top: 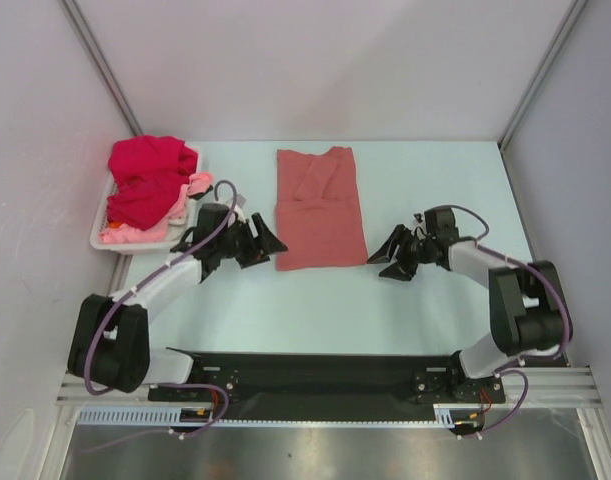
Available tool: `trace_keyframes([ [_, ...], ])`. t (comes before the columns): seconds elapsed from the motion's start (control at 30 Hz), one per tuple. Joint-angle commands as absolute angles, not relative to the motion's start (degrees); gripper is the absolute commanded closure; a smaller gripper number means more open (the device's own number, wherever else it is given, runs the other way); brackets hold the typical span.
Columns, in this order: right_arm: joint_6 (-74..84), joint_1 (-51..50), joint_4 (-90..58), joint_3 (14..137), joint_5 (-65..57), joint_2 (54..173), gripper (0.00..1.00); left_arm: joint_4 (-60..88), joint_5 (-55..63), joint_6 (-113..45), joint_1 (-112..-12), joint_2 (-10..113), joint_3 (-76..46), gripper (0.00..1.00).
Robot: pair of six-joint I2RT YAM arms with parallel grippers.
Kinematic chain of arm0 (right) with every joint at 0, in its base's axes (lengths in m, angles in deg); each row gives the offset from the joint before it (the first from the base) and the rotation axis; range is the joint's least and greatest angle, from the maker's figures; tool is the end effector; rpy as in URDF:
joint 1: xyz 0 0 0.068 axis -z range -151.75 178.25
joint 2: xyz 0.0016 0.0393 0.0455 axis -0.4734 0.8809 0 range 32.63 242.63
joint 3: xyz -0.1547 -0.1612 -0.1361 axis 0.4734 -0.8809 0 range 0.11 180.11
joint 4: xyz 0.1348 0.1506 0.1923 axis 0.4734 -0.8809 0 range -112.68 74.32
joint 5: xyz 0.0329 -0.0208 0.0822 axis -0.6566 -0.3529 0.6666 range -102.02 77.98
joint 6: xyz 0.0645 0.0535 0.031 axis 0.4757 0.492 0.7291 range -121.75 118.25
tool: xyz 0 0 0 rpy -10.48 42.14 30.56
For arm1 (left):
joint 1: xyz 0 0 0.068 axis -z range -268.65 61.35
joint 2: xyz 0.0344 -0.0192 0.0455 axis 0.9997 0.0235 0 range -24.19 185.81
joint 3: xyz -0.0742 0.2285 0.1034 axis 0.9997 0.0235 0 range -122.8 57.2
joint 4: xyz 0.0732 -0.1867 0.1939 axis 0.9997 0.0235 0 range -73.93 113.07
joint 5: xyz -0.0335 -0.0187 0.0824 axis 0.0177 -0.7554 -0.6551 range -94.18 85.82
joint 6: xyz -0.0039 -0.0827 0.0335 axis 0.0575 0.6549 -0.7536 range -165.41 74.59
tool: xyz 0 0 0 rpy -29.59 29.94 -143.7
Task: Fold and stack the t-shirts
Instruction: Fold the tshirt
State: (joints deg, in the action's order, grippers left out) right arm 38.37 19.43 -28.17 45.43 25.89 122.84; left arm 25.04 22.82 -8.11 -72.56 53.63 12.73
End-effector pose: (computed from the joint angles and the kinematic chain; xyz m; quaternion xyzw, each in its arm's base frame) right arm 0.3124 0.0981 0.1071 0.1570 0.8987 0.3938 0.1126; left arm 0.3042 -0.1254 0.1678 -0.0709 0.8916 -0.3673 0.2552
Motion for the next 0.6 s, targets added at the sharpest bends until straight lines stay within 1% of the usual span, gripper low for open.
trace_keyframes([
  [0.0, 56.15, 16.05, -10.08, 36.71, 12.53, 114.91, 0.36, 10.75, 18.33, 16.12, -70.82, 49.75, 27.08, 0.22],
  [0.03, 59.83, 14.82, -7.97, 35.37, 9.81, 113.93, 0.34, 5.05, 16.32, 19.94, -70.03, 48.77, 29.58, 0.19],
  [0.07, 60.65, 12.02, -4.55, 34.57, 5.95, 113.49, 0.33, 3.08, 12.12, 23.2, -69.33, 47.97, 31.78, 0.13],
  [0.13, 61.44, 9.98, -3.73, 34.56, 3.72, 114.71, 0.32, -1.48, 7.35, 29.11, -67.39, 46.56, 36.25, 0.12],
  [0.2, 62.32, 8.48, -2.59, 34.65, 2.75, 117.51, 0.32, -3.96, 4.17, 31.66, -66.86, 47.52, 38.47, 0.14],
  [0.27, 64.17, 8.04, -1.36, 34.39, 1.96, 119.19, 0.32, -8.44, 3.39, 33.34, -66.94, 50.5, 39.27, 0.2],
  [0.33, 65.13, 6.99, -0.83, 34.39, 0.65, 120.6, 0.35, -9.58, 2.77, 35.62, -66.68, 52.52, 39.18, 0.23],
  [0.37, 66.1, 6.46, -0.57, 34.39, -1.28, 120.69, 0.36, -10.64, 2.42, 36.59, -66.59, 54.28, 39.44, 0.25],
  [0.5, 69.08, 4.61, 0.57, 34.21, -5.42, 121.39, 0.46, -11.44, -1.88, 42.74, -65.63, 57.45, 39.45, 0.33],
  [0.57, 69.18, 4.0, 0.32, 35.61, -6.3, 122.88, 0.48, -11.18, -2.68, 42.84, -65.45, 59.03, 38.48, 0.35],
])
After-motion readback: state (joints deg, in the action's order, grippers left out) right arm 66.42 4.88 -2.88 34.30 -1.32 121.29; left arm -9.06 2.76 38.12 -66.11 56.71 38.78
